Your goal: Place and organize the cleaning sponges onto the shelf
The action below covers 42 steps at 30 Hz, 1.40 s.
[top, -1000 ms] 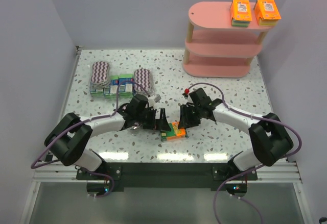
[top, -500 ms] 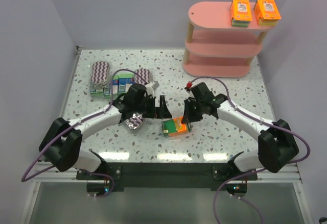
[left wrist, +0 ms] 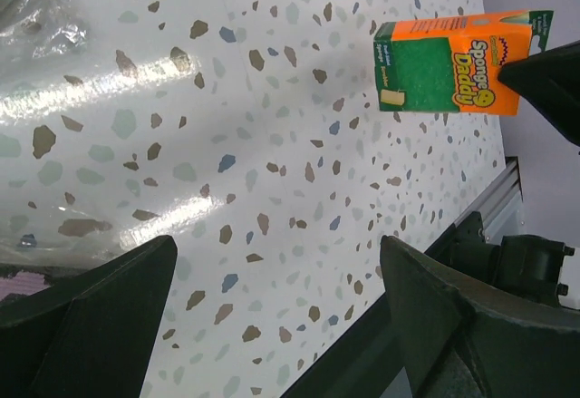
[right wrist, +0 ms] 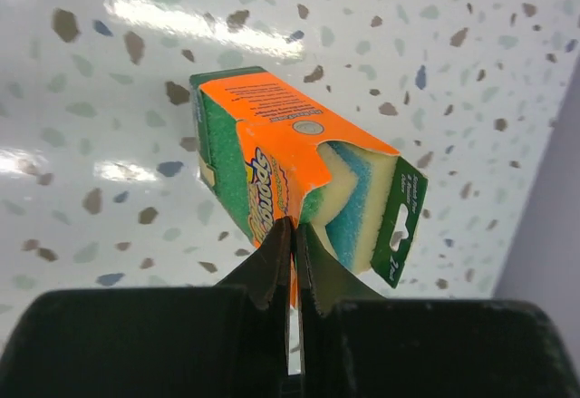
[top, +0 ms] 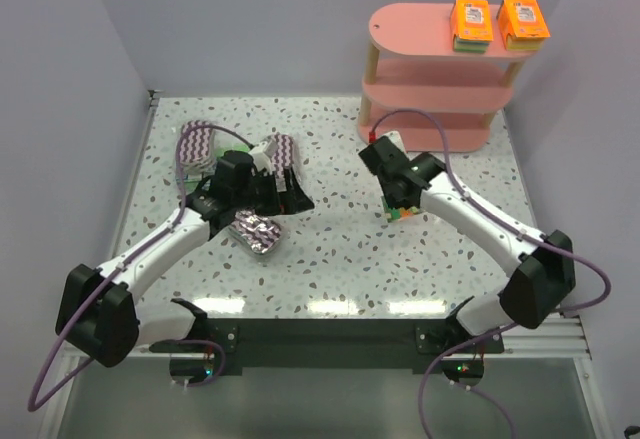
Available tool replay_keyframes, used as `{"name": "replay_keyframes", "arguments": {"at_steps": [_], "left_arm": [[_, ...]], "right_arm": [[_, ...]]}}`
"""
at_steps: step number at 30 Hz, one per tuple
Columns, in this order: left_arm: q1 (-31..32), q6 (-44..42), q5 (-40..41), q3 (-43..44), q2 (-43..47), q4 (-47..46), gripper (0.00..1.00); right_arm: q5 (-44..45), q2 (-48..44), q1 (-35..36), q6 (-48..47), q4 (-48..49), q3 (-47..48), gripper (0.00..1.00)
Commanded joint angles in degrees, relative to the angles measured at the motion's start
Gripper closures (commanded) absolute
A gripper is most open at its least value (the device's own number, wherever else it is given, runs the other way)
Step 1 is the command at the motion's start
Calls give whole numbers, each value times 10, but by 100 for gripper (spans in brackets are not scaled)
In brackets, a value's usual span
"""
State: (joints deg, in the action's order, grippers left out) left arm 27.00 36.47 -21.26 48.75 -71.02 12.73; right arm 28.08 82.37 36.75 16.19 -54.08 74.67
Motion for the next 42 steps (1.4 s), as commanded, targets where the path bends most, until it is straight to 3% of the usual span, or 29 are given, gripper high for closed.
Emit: {"name": "replay_keyframes", "arguments": {"at_steps": [1,7,13,18,23,32,35,38,39,42], "left_arm": [[-3,5,-4,-23,19,1,0],[-2,7,10,-30,48,10,0],[-3,4,42,-36,91,43,0],[-4,11,84,-53,141,70,0],[-6,17,154,-45,181,116,0],[-8,51,280,26,227,214,0],[-8,62,304,49,243,231,0],[-8,75,315,72,247,245,0],[-8,75,315,77,246,249,0],[-8,77,310,86,239,253,0]], "right_arm": [[178,86,61,-33,-54,15,100],[292,195,139,16,-115,53,100],[314,224,193,32,-126,63,100],[306,230,238,87,-137,37,100],[286,251,326,162,-145,19,100],[264,313,457,249,-179,44,100],[237,305,486,240,-154,36,90],[200,259,504,219,-116,21,55],[188,243,509,207,-104,17,36],[122,171,508,175,-63,0,17]]}}
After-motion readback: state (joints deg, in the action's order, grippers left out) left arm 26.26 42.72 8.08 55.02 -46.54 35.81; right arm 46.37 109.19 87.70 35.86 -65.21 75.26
